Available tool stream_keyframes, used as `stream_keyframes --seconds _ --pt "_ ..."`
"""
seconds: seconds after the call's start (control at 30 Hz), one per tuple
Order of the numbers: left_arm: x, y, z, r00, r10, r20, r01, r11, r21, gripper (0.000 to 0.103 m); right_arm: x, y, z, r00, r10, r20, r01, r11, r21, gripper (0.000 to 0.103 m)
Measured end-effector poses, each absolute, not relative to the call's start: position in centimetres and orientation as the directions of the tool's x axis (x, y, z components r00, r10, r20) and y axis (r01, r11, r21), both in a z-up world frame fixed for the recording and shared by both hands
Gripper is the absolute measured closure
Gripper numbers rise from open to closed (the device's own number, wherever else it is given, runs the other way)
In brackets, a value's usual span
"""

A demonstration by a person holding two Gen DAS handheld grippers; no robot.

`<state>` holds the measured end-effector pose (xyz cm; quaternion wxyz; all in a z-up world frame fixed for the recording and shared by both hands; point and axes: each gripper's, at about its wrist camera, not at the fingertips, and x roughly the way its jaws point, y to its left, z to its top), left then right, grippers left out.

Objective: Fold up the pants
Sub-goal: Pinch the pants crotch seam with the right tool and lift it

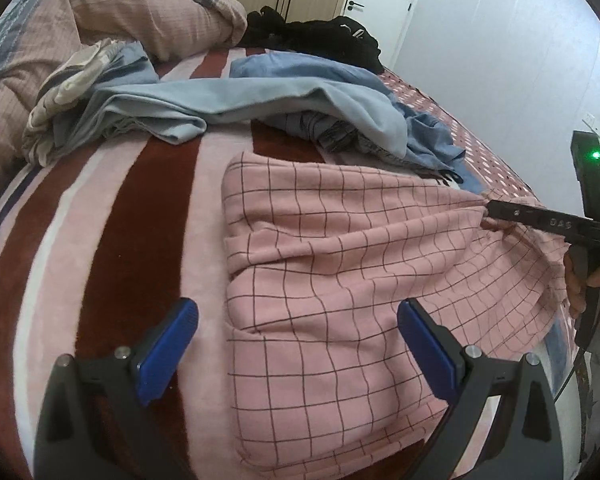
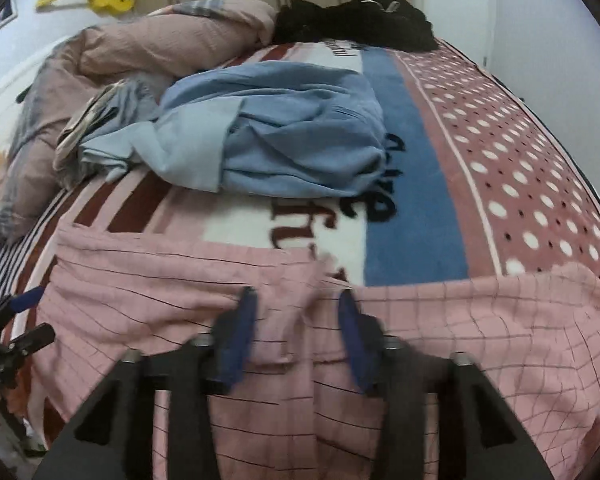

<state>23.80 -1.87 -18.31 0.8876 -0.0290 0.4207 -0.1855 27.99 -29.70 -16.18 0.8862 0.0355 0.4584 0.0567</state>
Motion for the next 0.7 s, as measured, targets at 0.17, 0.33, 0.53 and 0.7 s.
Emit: stream_keyframes --seconds 0.17,0.33,0.53,0.7 --pt "23.3 -1.2 -17.5 0.589 -0.366 -0.721 0.300 0.927 -0.225 0.004 24.8 -31.7 -14.5 0.591 0.209 -0.779 -0.057 0.974 0.219 0.047" --pt "22.5 -1.2 -17.2 0.591 -0.372 -0.716 0.305 0.924 -0.228 0.004 21.7 -30.5 -16.0 0.499 0.299 -0.813 -0.122 0.953 0.276 0.072" --pt "21.7 -0.5 -16.7 0.595 -0.366 -0.716 0.294 0.928 -0.230 0.004 18.8 -30.2 -15.8 0.510 0.370 -0.776 -0.133 0.926 0.354 0.098" --pt "21.4 -0.4 -16.5 0.594 -0.371 -0.713 0.287 0.927 -0.243 0.004 17.8 -31.0 -17.3 0.500 0.308 -0.809 -0.086 0.948 0.308 0.086"
